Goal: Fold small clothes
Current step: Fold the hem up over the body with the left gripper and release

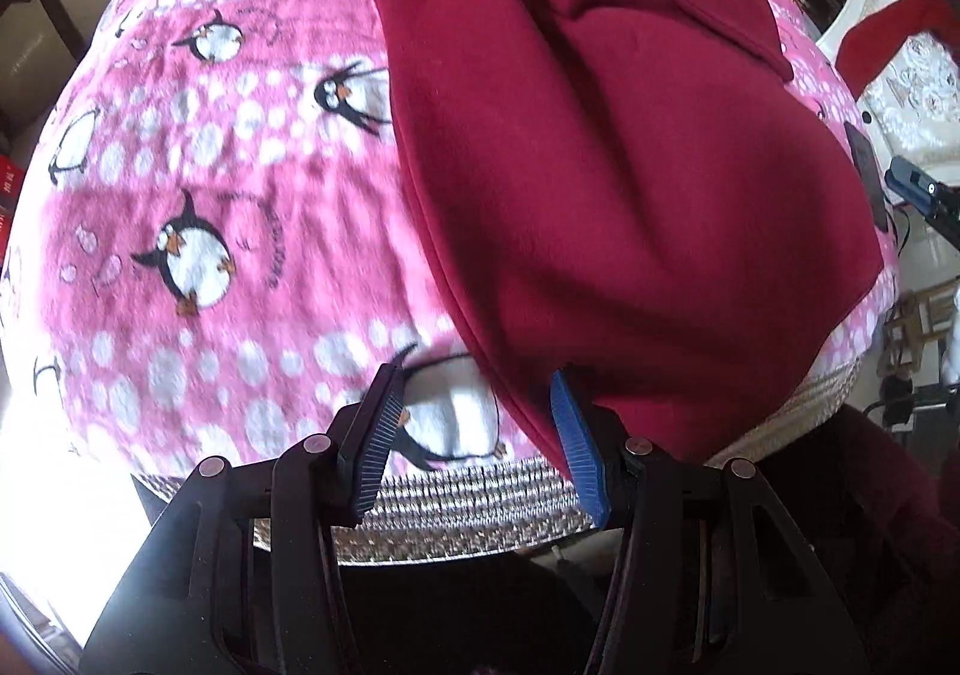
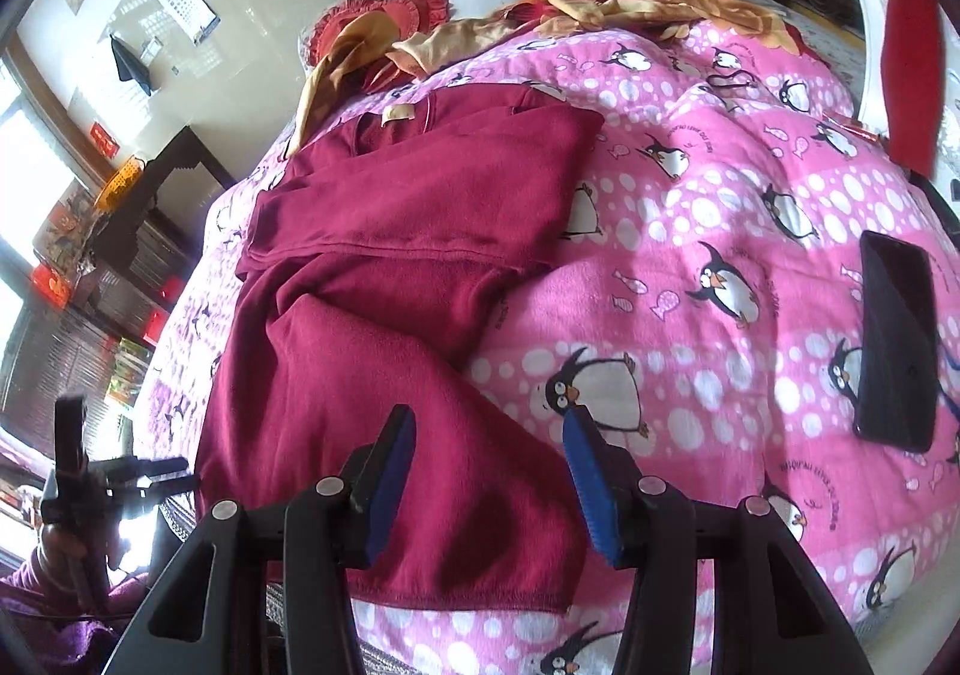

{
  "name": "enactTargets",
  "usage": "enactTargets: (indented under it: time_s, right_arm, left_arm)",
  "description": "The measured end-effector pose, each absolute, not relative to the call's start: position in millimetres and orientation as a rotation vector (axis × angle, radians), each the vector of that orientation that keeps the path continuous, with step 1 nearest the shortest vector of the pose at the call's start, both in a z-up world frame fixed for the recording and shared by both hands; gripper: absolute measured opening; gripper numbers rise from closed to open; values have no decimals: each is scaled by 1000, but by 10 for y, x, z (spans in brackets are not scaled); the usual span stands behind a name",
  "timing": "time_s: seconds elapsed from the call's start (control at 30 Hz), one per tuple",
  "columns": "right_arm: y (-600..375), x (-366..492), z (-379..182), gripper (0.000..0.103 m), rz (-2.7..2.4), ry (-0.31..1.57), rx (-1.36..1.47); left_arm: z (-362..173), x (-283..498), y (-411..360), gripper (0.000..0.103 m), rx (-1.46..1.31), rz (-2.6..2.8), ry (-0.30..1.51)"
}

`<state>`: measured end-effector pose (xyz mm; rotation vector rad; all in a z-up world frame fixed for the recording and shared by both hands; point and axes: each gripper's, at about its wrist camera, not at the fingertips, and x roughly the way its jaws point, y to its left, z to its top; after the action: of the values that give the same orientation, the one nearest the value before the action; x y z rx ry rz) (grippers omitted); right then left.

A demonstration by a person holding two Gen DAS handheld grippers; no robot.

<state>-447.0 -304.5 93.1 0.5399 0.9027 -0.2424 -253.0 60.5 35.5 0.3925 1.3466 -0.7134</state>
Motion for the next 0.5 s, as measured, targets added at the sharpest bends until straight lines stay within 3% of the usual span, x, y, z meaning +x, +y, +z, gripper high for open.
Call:
enactTargets:
  time_s: [0.5]
  right_arm:
    - [-3018, -4769, 1010, 49, -269, 844, 556]
  left_arm:
    - [338, -2667, 593, 53, 194, -740, 1426]
